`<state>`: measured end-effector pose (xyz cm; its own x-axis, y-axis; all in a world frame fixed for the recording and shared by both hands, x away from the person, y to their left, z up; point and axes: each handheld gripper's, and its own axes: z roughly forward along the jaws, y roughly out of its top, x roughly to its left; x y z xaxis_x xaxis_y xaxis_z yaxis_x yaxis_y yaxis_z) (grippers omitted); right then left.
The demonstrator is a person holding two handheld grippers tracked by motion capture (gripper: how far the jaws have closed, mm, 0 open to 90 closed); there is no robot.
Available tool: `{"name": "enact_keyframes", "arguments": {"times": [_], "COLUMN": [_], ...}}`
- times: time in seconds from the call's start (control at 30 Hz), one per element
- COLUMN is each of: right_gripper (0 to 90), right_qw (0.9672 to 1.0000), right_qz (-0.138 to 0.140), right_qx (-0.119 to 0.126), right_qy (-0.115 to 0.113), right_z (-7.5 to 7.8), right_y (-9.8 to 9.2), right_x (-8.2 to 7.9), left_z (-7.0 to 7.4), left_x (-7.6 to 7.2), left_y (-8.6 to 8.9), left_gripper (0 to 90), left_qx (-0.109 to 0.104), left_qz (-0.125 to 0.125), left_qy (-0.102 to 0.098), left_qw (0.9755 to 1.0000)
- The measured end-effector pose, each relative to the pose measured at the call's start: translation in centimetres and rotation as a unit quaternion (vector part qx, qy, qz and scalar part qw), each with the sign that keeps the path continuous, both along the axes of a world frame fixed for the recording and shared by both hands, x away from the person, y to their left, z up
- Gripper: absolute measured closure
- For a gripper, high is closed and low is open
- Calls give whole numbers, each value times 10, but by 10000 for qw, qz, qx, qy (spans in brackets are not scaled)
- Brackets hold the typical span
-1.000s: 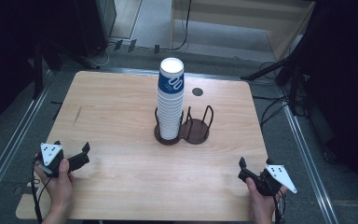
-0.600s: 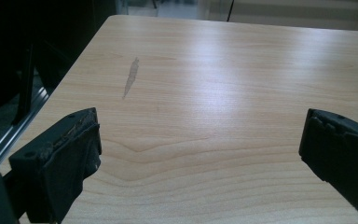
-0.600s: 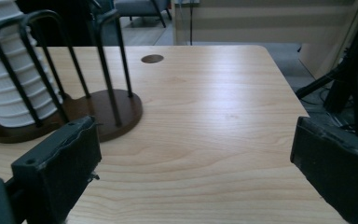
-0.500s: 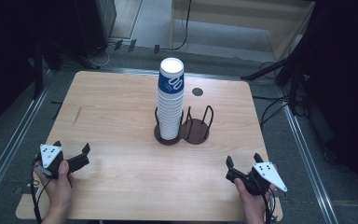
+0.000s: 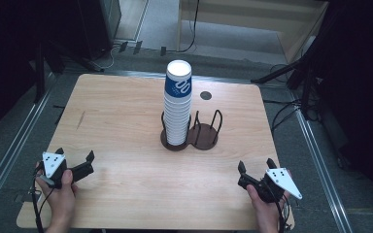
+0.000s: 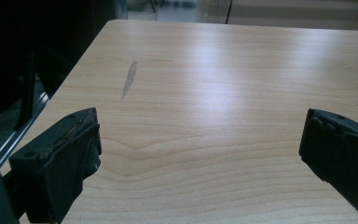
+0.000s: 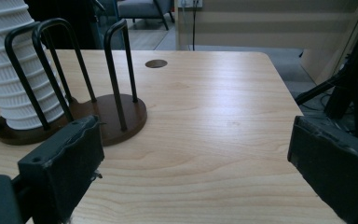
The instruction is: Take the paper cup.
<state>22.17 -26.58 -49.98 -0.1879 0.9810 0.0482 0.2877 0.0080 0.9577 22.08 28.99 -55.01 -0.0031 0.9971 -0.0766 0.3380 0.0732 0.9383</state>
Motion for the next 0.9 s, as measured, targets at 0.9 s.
{"name": "enact_keyframes", "arguments": {"times": [0.9], "right_gripper": [49], "right_qw": [9984], "right_qz": [488], "right_qx": [220], "right_qy": [-206], "right_z": [46], "right_y": [56], "right_x": [40], "left_z": [0], "left_x": [4], "left_y": [-1], "left_gripper": [0], "left_qx": [14], "left_qz": [-74], "left_qy": [69], "left_qw": [9999]}}
